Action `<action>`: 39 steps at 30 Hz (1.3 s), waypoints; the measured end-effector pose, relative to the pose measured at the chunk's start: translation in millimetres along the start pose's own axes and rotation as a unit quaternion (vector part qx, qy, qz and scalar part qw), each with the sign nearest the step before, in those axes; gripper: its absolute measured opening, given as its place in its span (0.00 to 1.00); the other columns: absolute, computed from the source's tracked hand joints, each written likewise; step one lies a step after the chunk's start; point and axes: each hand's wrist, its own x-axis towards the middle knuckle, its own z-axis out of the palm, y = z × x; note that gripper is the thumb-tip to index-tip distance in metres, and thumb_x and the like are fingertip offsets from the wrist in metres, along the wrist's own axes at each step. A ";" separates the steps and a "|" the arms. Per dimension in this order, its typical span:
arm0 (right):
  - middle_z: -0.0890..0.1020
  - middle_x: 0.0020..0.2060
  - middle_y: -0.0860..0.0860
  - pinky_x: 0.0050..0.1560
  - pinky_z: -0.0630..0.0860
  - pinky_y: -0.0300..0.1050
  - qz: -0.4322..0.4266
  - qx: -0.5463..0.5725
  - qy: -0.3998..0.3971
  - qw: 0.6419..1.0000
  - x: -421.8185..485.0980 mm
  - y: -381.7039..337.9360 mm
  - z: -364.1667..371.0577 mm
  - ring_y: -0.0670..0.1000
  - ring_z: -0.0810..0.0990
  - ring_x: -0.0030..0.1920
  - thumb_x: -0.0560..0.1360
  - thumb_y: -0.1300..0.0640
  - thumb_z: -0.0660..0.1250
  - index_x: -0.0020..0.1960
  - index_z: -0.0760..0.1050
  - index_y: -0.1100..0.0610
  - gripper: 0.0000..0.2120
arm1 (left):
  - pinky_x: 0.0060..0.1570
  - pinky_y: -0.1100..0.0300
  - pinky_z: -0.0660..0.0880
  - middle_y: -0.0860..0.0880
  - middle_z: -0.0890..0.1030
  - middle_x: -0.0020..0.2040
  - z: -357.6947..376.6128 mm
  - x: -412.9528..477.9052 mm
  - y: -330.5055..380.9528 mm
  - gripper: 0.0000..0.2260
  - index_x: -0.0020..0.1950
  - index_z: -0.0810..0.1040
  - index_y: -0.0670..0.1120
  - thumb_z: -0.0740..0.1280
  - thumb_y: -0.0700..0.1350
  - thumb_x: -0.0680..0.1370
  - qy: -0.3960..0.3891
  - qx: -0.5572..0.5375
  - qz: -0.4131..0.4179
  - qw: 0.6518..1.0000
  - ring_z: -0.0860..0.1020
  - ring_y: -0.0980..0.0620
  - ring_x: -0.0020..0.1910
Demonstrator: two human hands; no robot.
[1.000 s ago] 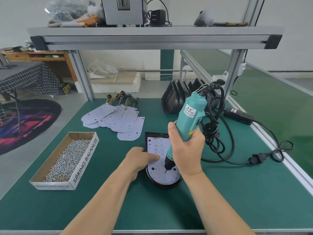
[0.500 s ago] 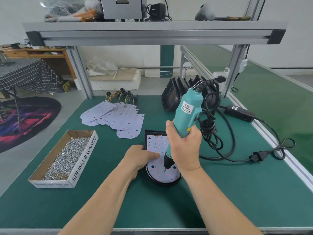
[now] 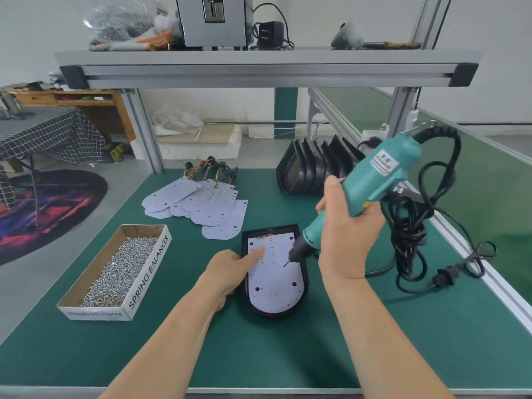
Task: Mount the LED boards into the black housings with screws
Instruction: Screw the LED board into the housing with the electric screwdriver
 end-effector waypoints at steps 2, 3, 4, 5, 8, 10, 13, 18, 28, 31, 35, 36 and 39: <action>0.77 0.28 0.47 0.34 0.73 0.36 0.040 0.016 0.040 0.998 6.0 2.0 -0.7 0.45 0.76 0.29 0.75 0.55 0.72 0.40 0.73 0.53 0.09 | 0.29 0.59 0.58 0.48 0.67 0.31 -11.2 1.3 -3.0 0.16 0.36 0.66 0.47 0.66 0.52 0.80 0.027 -0.073 -0.014 0.997 0.62 0.50 0.29; 0.77 0.28 0.46 0.35 0.74 0.36 0.057 0.024 0.049 0.997 8.5 3.1 -1.2 0.45 0.76 0.30 0.75 0.55 0.73 0.41 0.73 0.52 0.10 | 0.29 0.60 0.62 0.46 0.71 0.34 -17.5 1.5 -4.5 0.11 0.39 0.71 0.43 0.63 0.43 0.81 0.037 -0.137 -0.024 0.990 0.66 0.50 0.30; 0.77 0.28 0.45 0.35 0.74 0.36 0.070 0.031 0.053 0.996 10.4 3.9 -1.3 0.45 0.76 0.30 0.75 0.55 0.74 0.42 0.73 0.52 0.10 | 0.30 0.61 0.68 0.43 0.75 0.37 -23.9 0.1 -5.5 0.08 0.43 0.73 0.39 0.59 0.34 0.80 0.037 -0.201 -0.028 0.978 0.71 0.49 0.32; 0.77 0.29 0.45 0.36 0.74 0.36 0.079 0.038 0.052 0.995 11.7 4.2 -0.6 0.45 0.76 0.31 0.75 0.54 0.74 0.43 0.73 0.52 0.10 | 0.30 0.61 0.73 0.40 0.76 0.40 -30.0 -3.4 -5.9 0.09 0.45 0.74 0.36 0.55 0.28 0.79 0.024 -0.260 -0.029 0.965 0.75 0.48 0.36; 0.77 0.30 0.47 0.36 0.74 0.35 0.097 0.058 0.037 0.993 11.0 4.0 4.3 0.46 0.76 0.32 0.73 0.50 0.72 0.45 0.72 0.52 0.10 | 0.32 0.65 0.80 0.36 0.78 0.45 -39.3 -14.2 -6.2 0.13 0.50 0.75 0.30 0.52 0.22 0.78 -0.055 -0.385 -0.015 0.921 0.80 0.46 0.42; 0.77 0.30 0.47 0.36 0.74 0.36 0.101 0.069 0.026 0.992 8.6 3.6 10.0 0.46 0.75 0.33 0.74 0.50 0.71 0.45 0.72 0.52 0.10 | 0.35 0.66 0.80 0.35 0.81 0.44 -38.5 -18.6 -6.1 0.10 0.53 0.75 0.29 0.55 0.22 0.78 -0.099 -0.420 -0.004 0.902 0.84 0.47 0.40; 0.77 0.30 0.47 0.36 0.73 0.38 0.105 0.069 0.019 0.992 6.0 2.8 19.1 0.46 0.75 0.32 0.73 0.50 0.71 0.45 0.71 0.52 0.10 | 0.36 0.65 0.81 0.37 0.84 0.41 -34.2 -19.8 -5.3 0.07 0.53 0.77 0.29 0.60 0.26 0.79 -0.134 -0.430 0.012 0.893 0.85 0.48 0.39; 0.78 0.30 0.47 0.37 0.74 0.38 0.096 0.065 0.006 0.993 4.3 3.5 29.2 0.46 0.75 0.32 0.73 0.51 0.71 0.43 0.72 0.51 0.09 | 0.34 0.65 0.80 0.37 0.83 0.39 -28.4 -22.4 -1.6 0.12 0.44 0.83 0.32 0.61 0.28 0.79 -0.155 -0.417 0.037 0.895 0.85 0.48 0.35; 0.76 0.31 0.47 0.38 0.73 0.36 0.085 0.071 -0.010 0.994 -4.7 10.2 38.5 0.46 0.75 0.32 0.75 0.55 0.70 0.43 0.72 0.55 0.08 | 0.35 0.65 0.79 0.39 0.83 0.40 -23.6 -32.4 4.2 0.12 0.57 0.79 0.31 0.56 0.30 0.82 -0.208 -0.340 0.050 0.916 0.81 0.50 0.34; 0.77 0.31 0.47 0.38 0.73 0.35 0.072 0.064 -0.016 0.995 -6.7 10.4 39.2 0.46 0.75 0.33 0.75 0.56 0.70 0.43 0.72 0.54 0.07 | 0.34 0.64 0.78 0.37 0.83 0.43 -21.6 -35.0 5.6 0.13 0.59 0.78 0.32 0.55 0.31 0.83 -0.227 -0.352 0.055 0.906 0.82 0.49 0.36; 0.77 0.32 0.49 0.38 0.74 0.37 0.048 0.058 -0.015 0.997 -7.1 7.6 39.5 0.47 0.76 0.33 0.74 0.56 0.70 0.40 0.73 0.51 0.07 | 0.30 0.66 0.78 0.36 0.83 0.41 -20.5 -36.9 6.1 0.10 0.55 0.78 0.32 0.57 0.33 0.82 -0.233 -0.417 0.035 0.878 0.82 0.50 0.33; 0.77 0.32 0.49 0.38 0.74 0.36 0.045 0.058 -0.014 0.997 -7.2 6.9 39.4 0.47 0.76 0.33 0.74 0.56 0.70 0.40 0.73 0.50 0.07 | 0.28 0.67 0.77 0.37 0.82 0.39 -19.6 -36.8 5.3 0.09 0.54 0.77 0.32 0.58 0.34 0.82 -0.227 -0.438 0.024 0.869 0.81 0.51 0.32; 0.77 0.31 0.49 0.38 0.74 0.35 0.040 0.066 -0.011 0.997 -7.8 5.1 37.7 0.46 0.76 0.33 0.74 0.57 0.70 0.41 0.73 0.50 0.07 | 0.23 0.69 0.74 0.40 0.81 0.37 -16.3 -36.4 3.0 0.07 0.52 0.76 0.34 0.61 0.37 0.81 -0.211 -0.479 -0.001 0.852 0.79 0.52 0.30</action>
